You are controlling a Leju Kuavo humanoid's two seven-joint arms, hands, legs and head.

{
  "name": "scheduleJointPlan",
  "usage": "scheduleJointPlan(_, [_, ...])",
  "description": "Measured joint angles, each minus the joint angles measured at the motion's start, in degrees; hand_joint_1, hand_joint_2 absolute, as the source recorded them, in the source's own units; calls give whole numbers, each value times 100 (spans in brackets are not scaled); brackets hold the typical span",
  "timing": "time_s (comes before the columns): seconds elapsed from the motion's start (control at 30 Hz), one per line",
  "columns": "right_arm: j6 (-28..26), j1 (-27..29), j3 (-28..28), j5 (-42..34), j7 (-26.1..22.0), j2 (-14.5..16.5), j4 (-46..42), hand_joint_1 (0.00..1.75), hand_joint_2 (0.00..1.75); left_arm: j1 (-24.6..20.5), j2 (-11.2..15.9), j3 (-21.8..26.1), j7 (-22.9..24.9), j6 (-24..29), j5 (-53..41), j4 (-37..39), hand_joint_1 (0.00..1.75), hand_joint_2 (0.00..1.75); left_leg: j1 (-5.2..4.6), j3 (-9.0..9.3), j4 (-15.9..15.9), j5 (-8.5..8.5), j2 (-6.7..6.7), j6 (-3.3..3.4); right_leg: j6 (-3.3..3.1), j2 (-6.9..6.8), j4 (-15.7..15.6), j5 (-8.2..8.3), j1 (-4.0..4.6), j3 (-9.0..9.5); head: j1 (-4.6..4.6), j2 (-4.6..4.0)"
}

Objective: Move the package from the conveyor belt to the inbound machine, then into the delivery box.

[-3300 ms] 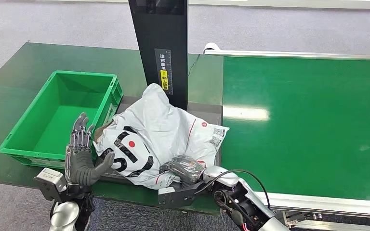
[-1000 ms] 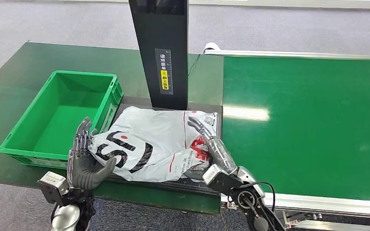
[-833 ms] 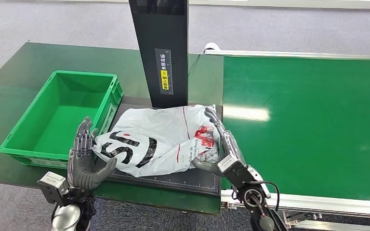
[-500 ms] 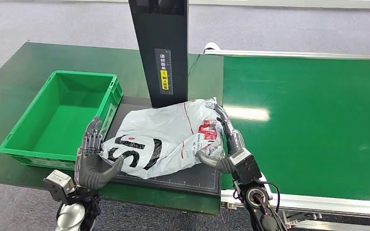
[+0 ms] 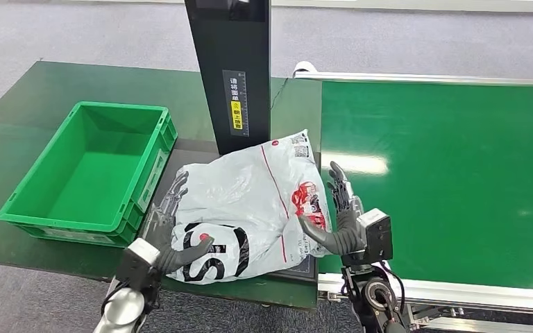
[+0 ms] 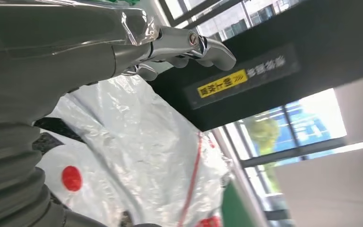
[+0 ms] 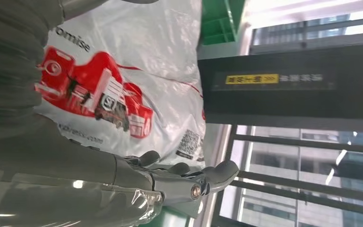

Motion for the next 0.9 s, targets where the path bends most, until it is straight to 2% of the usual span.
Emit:
scheduleJointPlan(0.37, [612, 123, -163, -309, 32, -2, -9, 0, 175, -247, 114, -338, 196, 110, -374, 331, 0, 175, -1, 0, 0, 0, 1, 0, 0, 0, 0, 0, -1, 1, -1, 0])
scheduleJointPlan(0.7, [643, 123, -276, -297, 8, -2, -9, 0, 175, -285, 120, -341, 172, 432, -610, 393, 0, 175, 0, 0, 0, 0, 1, 0, 0, 0, 0, 0, 0, 1, 1, 0])
scheduleJointPlan(0.8, [633, 123, -292, -276, -27, 0, -9, 0, 175, -336, 123, -396, 376, 723, -1111, 410, 0, 175, 0, 0, 0, 0, 0, 0, 0, -1, 0, 0, 0, 1, 0, 0])
scheduleJointPlan(0.9, [612, 114, -307, -214, -74, 7, -8, 0, 175, -521, 133, -571, 860, 1091, -2056, 519, 0, 175, -1, -1, 1, 1, -4, 0, 0, -2, 0, 1, -1, 3, 1, 0])
